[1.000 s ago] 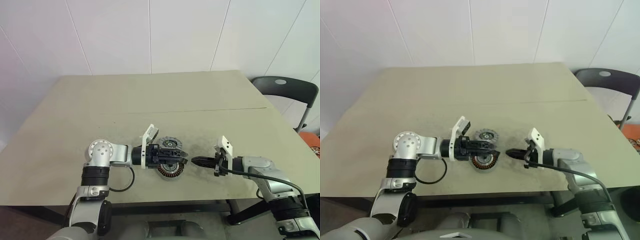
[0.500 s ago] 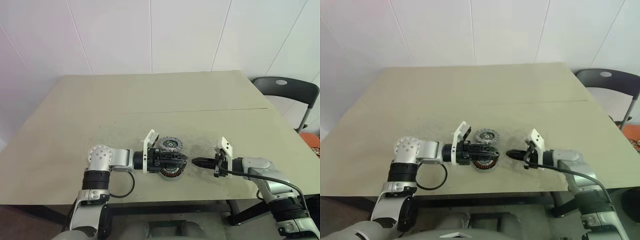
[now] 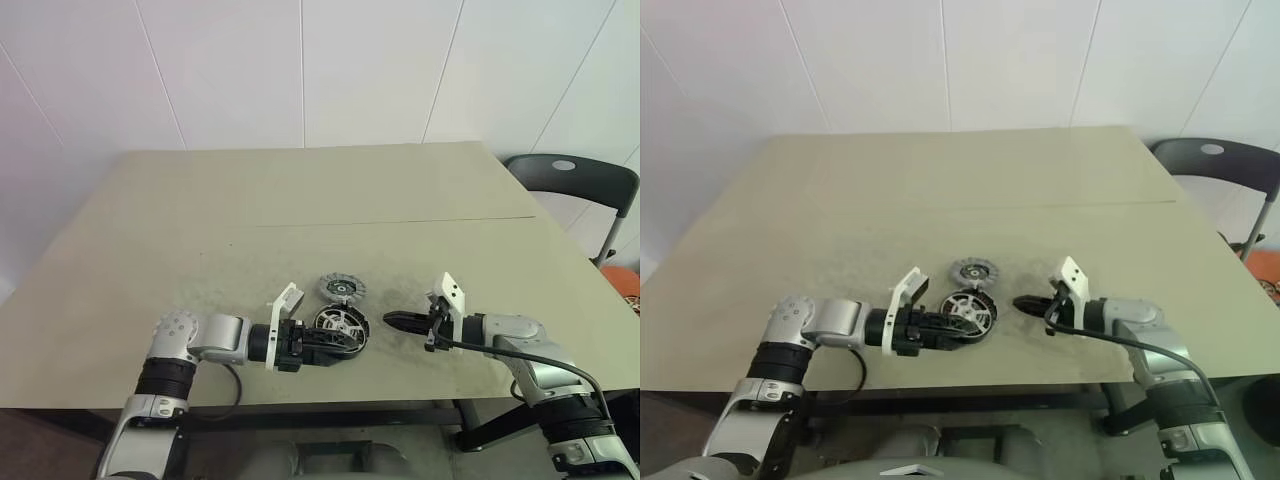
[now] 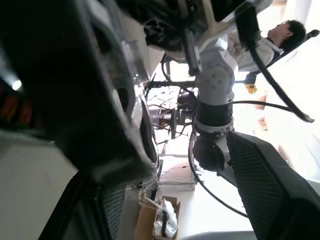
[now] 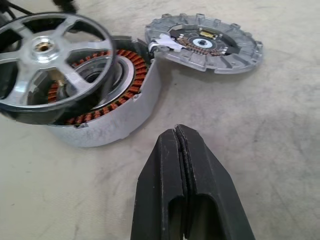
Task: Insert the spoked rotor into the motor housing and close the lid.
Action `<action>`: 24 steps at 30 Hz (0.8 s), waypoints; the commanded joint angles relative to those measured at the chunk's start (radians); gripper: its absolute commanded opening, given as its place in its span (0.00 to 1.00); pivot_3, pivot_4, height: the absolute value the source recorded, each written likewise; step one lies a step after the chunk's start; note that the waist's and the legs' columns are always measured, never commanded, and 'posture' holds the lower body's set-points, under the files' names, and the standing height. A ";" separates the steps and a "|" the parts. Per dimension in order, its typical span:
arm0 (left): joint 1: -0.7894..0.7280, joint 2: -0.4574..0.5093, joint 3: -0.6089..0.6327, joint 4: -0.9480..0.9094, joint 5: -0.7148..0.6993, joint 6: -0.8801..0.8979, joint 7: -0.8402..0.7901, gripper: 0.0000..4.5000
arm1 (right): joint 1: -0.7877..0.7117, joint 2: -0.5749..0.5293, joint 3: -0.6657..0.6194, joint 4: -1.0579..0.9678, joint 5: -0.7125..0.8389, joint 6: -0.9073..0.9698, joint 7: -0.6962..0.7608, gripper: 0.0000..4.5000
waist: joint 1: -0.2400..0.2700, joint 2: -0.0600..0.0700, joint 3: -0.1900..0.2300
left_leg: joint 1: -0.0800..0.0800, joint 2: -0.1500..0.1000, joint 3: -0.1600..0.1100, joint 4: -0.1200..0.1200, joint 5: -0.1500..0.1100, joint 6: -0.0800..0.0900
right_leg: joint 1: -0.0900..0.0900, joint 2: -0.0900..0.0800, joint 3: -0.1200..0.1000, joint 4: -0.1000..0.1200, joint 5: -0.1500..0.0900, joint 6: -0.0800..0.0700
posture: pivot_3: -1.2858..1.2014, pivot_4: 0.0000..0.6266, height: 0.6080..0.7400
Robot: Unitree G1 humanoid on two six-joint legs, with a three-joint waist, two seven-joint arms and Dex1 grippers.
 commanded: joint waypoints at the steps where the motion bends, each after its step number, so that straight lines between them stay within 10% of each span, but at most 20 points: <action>1: -0.102 0.018 -0.046 0.008 -0.121 -0.067 0.034 0.72 | -0.008 0.001 -0.025 -0.012 0.005 -0.020 -0.009 0.00 | 0.003 0.000 0.000 | 0.000 0.000 0.000 0.001 0.000 0.000 | 0.000 0.000 0.000 0.000 0.000 0.000 | 0.52 0.00 1.00; 24: -0.180 0.006 -0.009 0.118 0.199 -0.125 -0.130 0.72 | -0.007 0.010 -0.010 0.000 -0.016 -0.043 -0.026 0.00 | -0.001 0.001 -0.001 | 0.000 -0.001 0.002 0.001 0.001 -0.001 | 0.000 0.000 0.003 0.001 -0.001 -0.001 | 0.52 0.00 1.00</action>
